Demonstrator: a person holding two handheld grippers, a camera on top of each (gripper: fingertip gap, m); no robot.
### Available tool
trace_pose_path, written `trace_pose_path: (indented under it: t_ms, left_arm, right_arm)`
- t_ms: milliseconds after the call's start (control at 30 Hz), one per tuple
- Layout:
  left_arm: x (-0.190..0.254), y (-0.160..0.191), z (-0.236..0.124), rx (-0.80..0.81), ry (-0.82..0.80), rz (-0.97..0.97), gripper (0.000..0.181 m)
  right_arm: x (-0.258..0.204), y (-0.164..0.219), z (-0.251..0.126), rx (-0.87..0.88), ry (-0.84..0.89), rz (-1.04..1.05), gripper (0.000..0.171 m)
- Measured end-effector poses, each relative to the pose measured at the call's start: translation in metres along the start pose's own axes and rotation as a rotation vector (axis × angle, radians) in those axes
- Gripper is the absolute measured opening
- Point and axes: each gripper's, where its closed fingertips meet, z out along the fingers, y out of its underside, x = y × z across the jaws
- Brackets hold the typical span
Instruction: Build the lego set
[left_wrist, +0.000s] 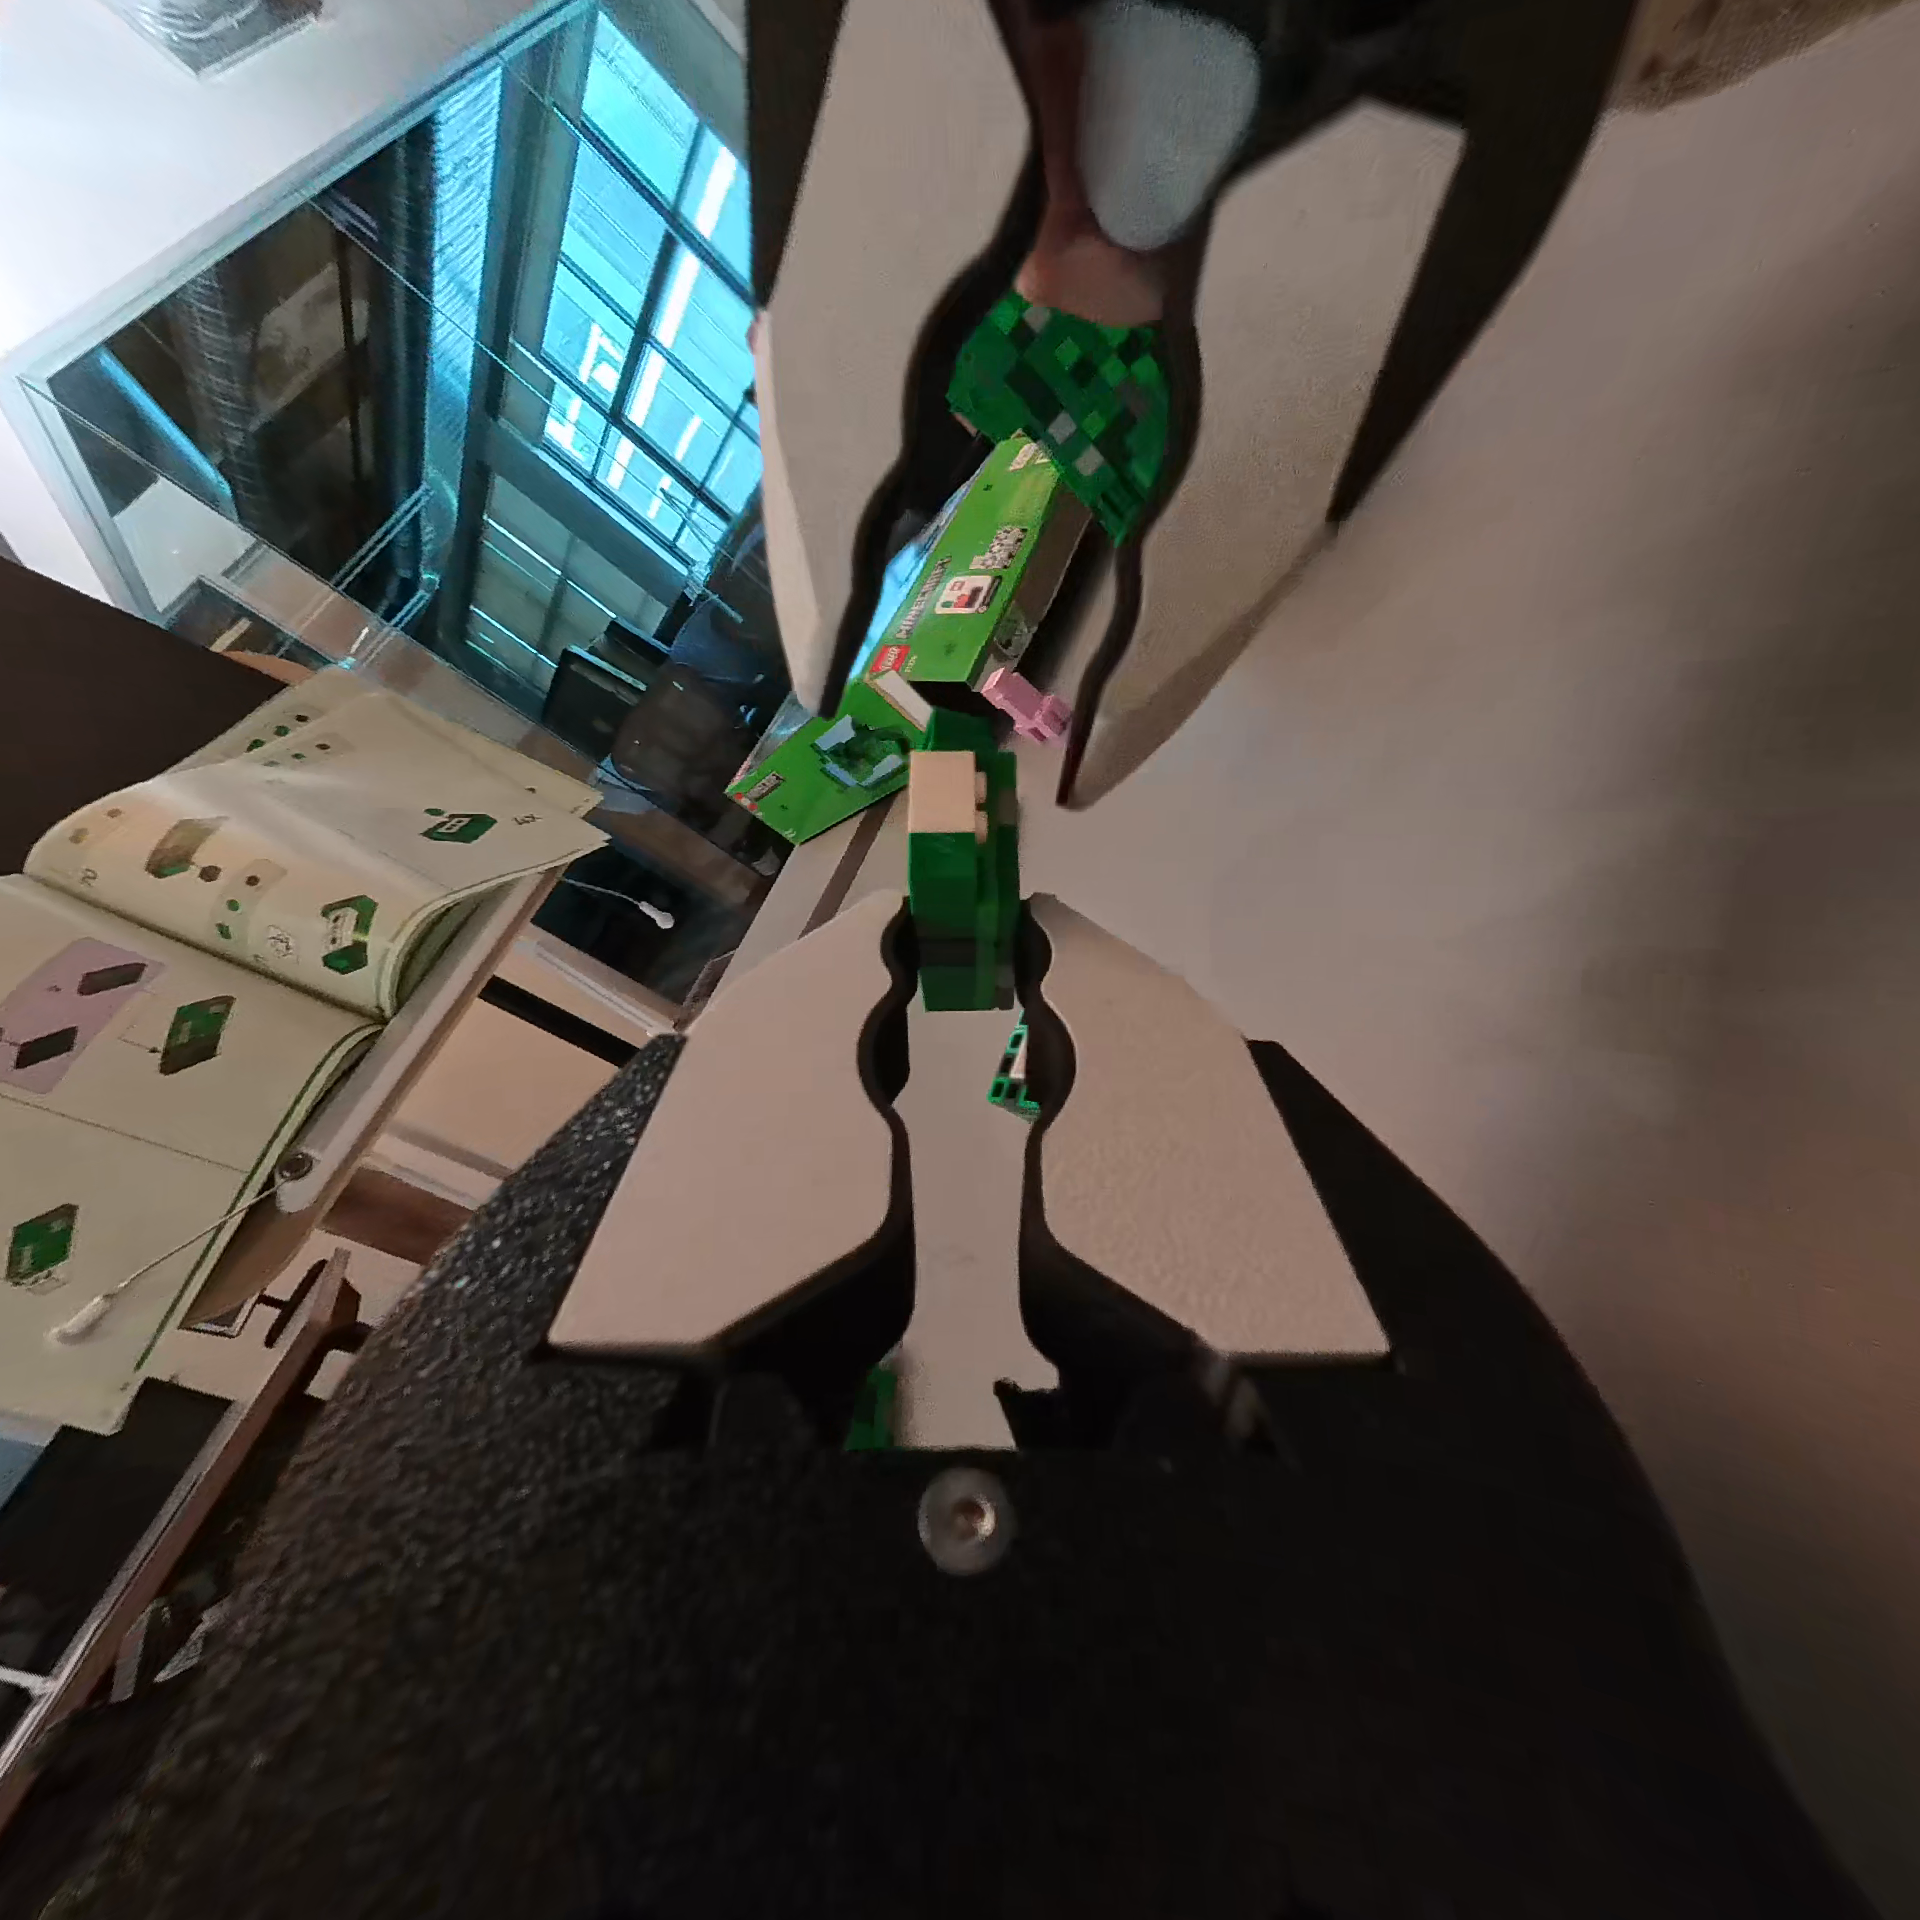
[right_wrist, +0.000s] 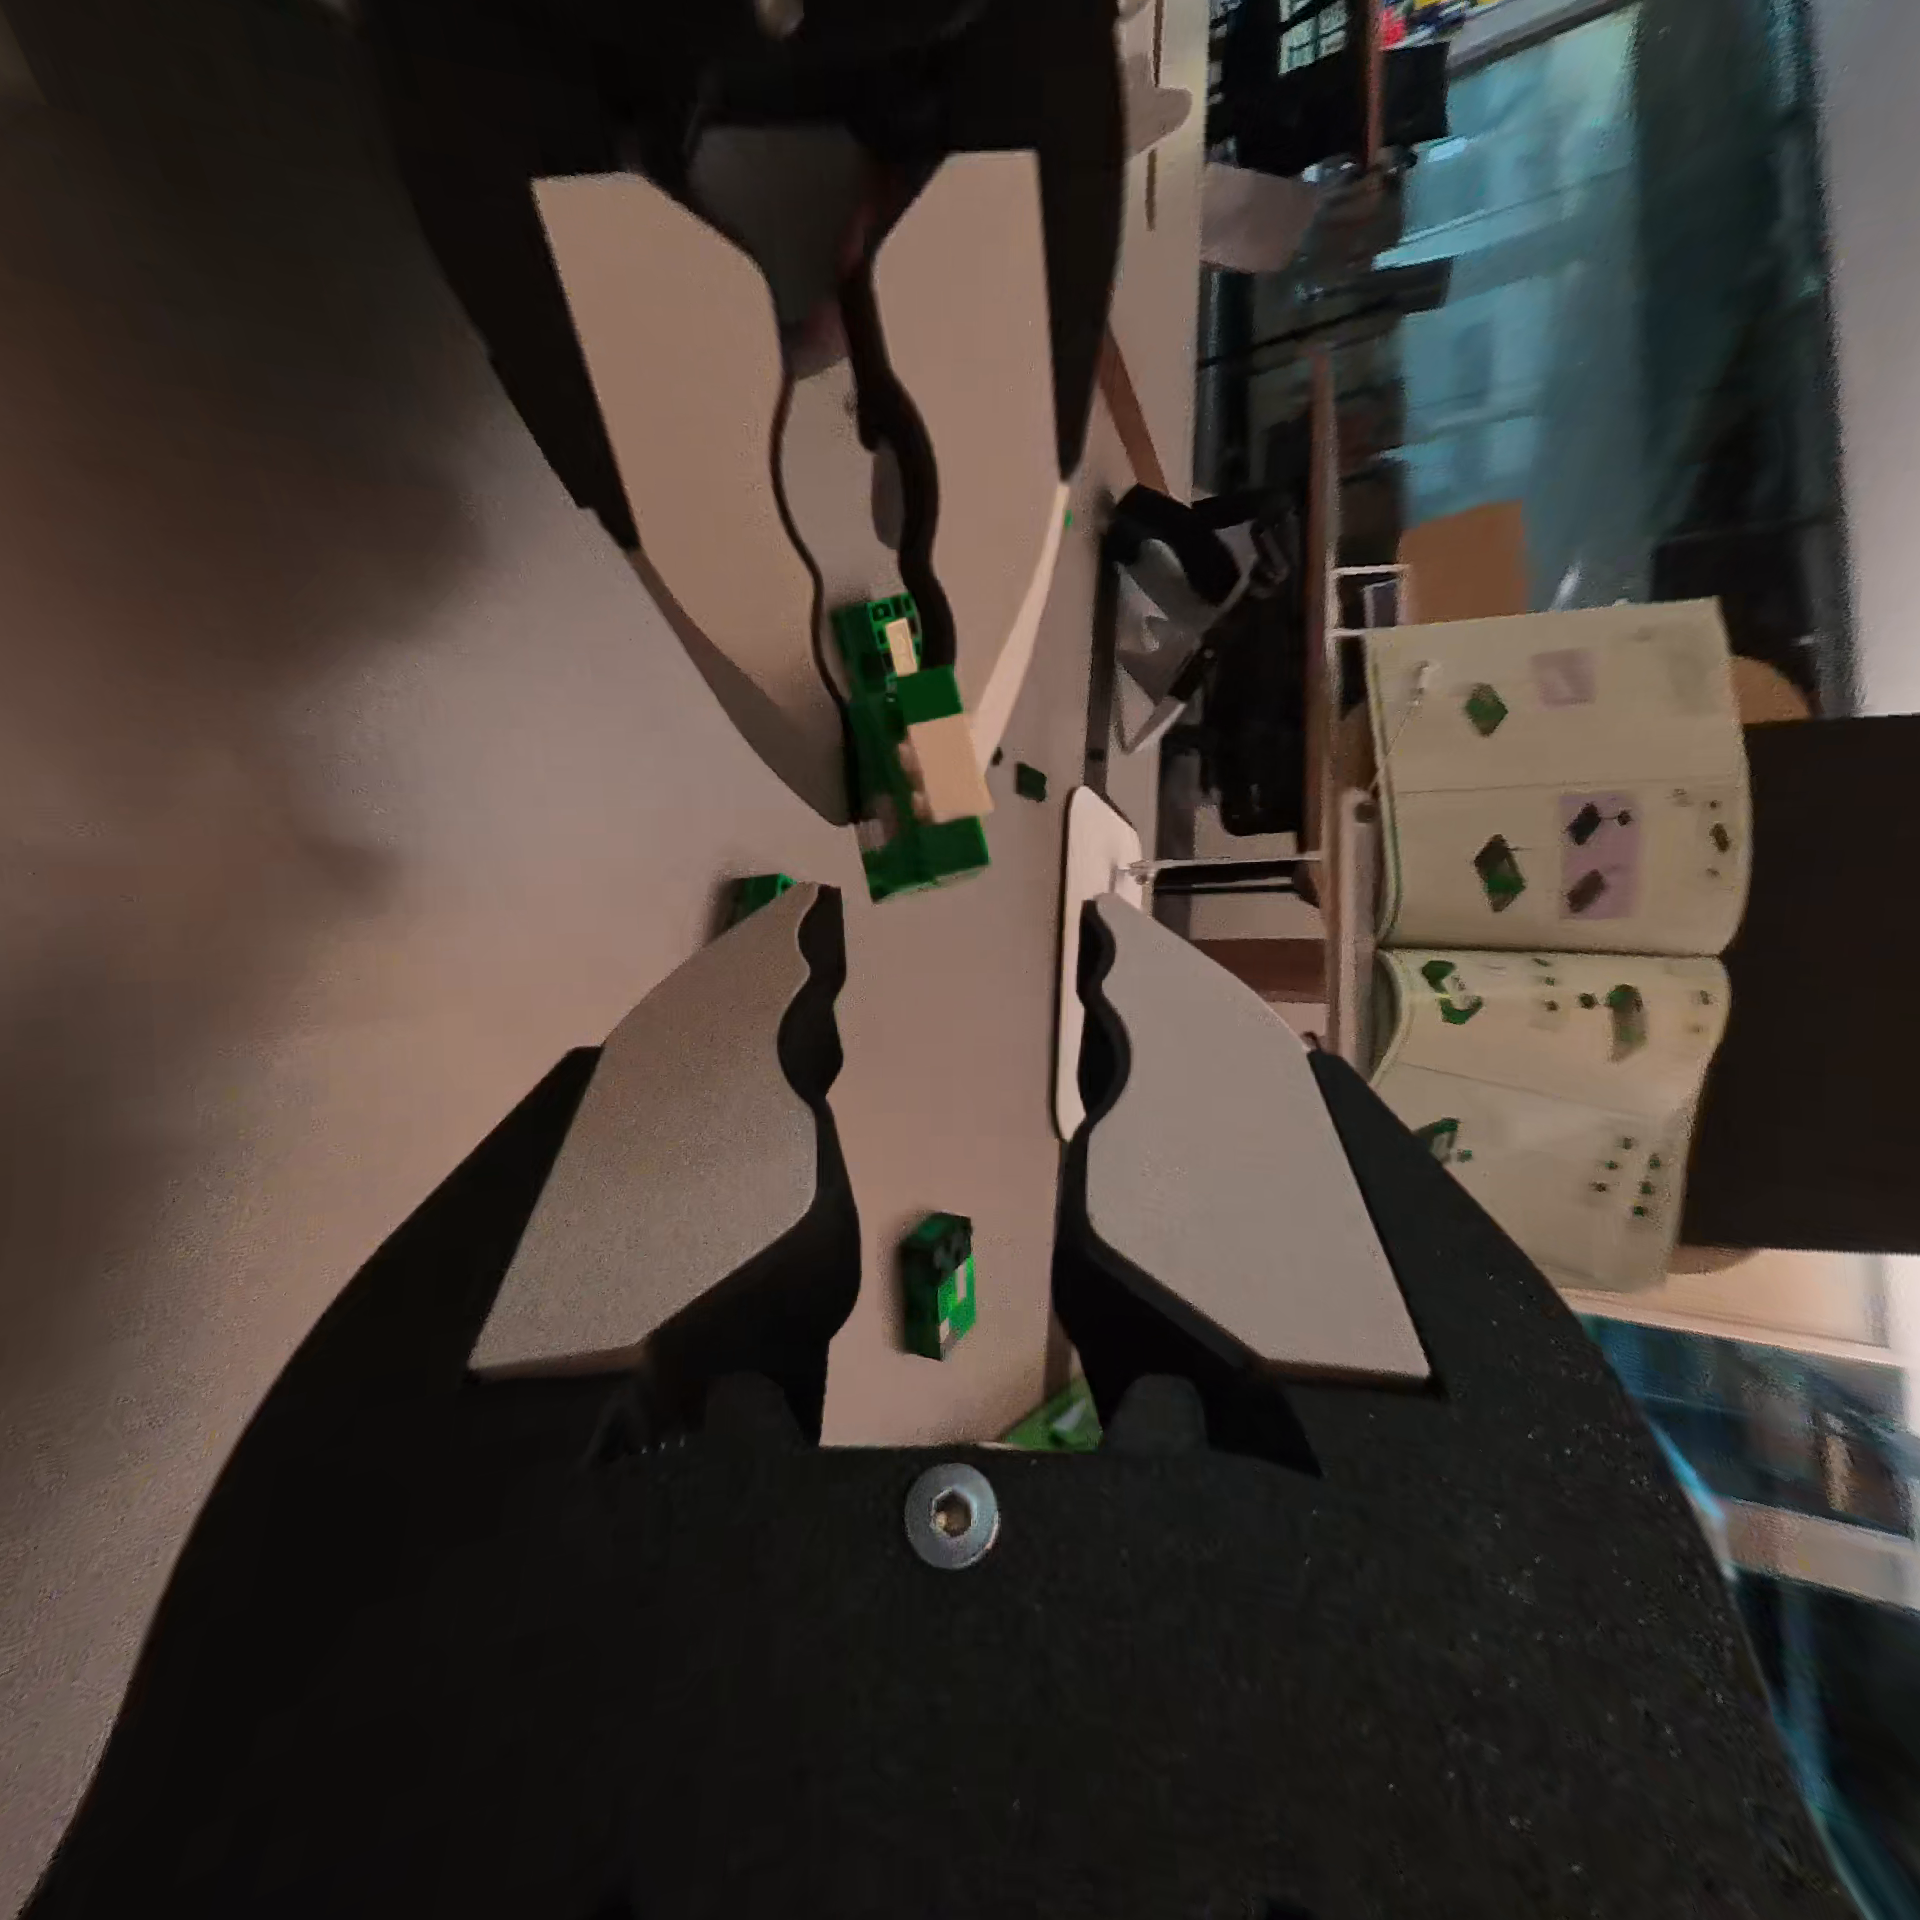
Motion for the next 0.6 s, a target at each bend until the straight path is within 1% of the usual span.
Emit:
trace_pose_path:
  t_ms: [200,233,267,400,600]
  left_arm:
    - [0.003,-0.001,0.001,0.004,0.022,-0.006,0.017]
    - [0.002,-0.001,0.000,0.007,0.021,-0.009,0.017]
    - [0.002,-0.001,0.000,0.006,0.026,-0.013,0.017]
    - [0.004,0.000,0.000,0.007,0.036,0.007,0.017]
    - [0.008,0.000,-0.001,0.005,0.048,0.068,0.017]
  right_arm:
    - [-0.003,-0.008,0.005,0.031,0.106,-0.037,0.030]
    - [-0.005,-0.009,0.006,0.038,0.104,-0.035,0.025]
    - [-0.006,-0.009,0.007,0.040,0.102,-0.029,0.024]
    - [-0.008,-0.009,0.007,0.047,0.078,-0.007,0.023]
    - [-0.014,-0.008,0.006,0.037,-0.005,0.018,0.020]
